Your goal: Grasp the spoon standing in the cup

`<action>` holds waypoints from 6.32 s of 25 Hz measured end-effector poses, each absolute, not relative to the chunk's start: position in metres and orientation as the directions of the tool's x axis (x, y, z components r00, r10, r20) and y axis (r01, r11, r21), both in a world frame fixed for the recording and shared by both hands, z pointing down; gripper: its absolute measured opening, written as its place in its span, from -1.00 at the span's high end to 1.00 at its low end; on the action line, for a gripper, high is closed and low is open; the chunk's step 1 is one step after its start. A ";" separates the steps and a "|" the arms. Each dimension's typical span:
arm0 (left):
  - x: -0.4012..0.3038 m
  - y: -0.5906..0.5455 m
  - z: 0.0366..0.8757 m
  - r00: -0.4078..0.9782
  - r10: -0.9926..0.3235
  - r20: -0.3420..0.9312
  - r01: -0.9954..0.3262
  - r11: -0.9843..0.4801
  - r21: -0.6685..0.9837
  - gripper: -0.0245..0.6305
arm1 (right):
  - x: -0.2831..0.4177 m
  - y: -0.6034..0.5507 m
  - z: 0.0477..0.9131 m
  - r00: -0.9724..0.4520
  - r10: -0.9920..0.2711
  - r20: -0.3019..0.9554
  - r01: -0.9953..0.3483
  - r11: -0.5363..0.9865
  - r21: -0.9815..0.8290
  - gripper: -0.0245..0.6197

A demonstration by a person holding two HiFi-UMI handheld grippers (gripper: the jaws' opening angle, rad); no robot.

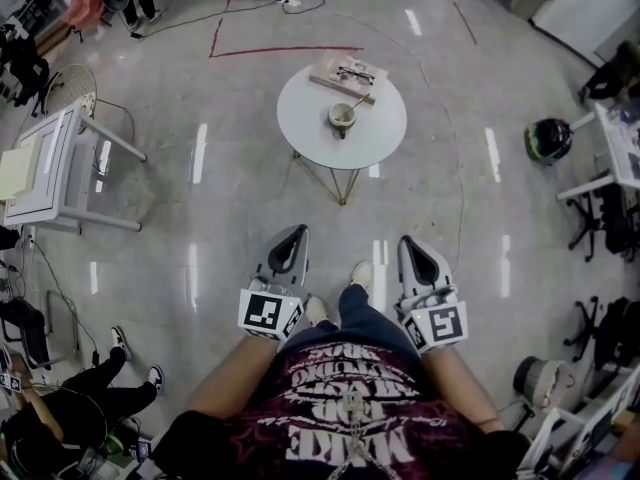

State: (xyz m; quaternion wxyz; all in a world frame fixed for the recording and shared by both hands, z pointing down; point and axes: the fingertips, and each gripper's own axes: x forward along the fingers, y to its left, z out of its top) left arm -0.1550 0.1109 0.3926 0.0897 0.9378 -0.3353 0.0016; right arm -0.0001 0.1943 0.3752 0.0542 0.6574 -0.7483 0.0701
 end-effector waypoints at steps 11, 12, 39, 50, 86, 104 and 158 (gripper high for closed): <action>-0.136 0.095 0.400 0.767 -0.636 0.083 -0.640 -0.750 0.165 0.85 | 0.009 0.173 0.380 -0.176 -0.967 0.187 -0.984 0.176 -0.018 0.84; -0.135 0.093 0.400 0.764 -0.640 0.083 -0.643 -0.747 0.165 0.85 | 0.011 0.171 0.380 -0.181 -0.965 0.189 -0.983 0.181 -0.019 0.84; -0.074 0.037 0.400 0.701 -0.708 0.085 -0.709 -0.679 0.188 0.85 | 0.070 0.103 0.384 -0.299 -0.936 0.186 -0.954 0.299 -0.026 0.84; -0.055 0.015 0.394 0.651 -0.754 0.087 -0.756 -0.634 0.161 0.85 | 0.101 0.078 0.383 -0.346 -0.921 0.179 -0.938 0.344 -0.044 0.84; -0.036 -0.090 0.387 0.682 -0.724 0.099 -0.731 -0.671 0.128 0.85 | 0.120 -0.019 0.381 -0.305 -0.939 0.158 -0.952 0.298 -0.066 0.84; -0.045 -0.180 0.389 0.724 -0.682 0.099 -0.689 -0.710 0.148 0.85 | 0.103 -0.102 0.382 -0.253 -0.948 0.191 -0.967 0.247 -0.058 0.84; 0.019 -0.274 0.581 0.643 -0.653 0.401 -0.766 -0.542 0.346 0.85 | 0.173 -0.237 0.554 -0.386 -0.761 0.522 -0.916 0.385 -0.116 0.84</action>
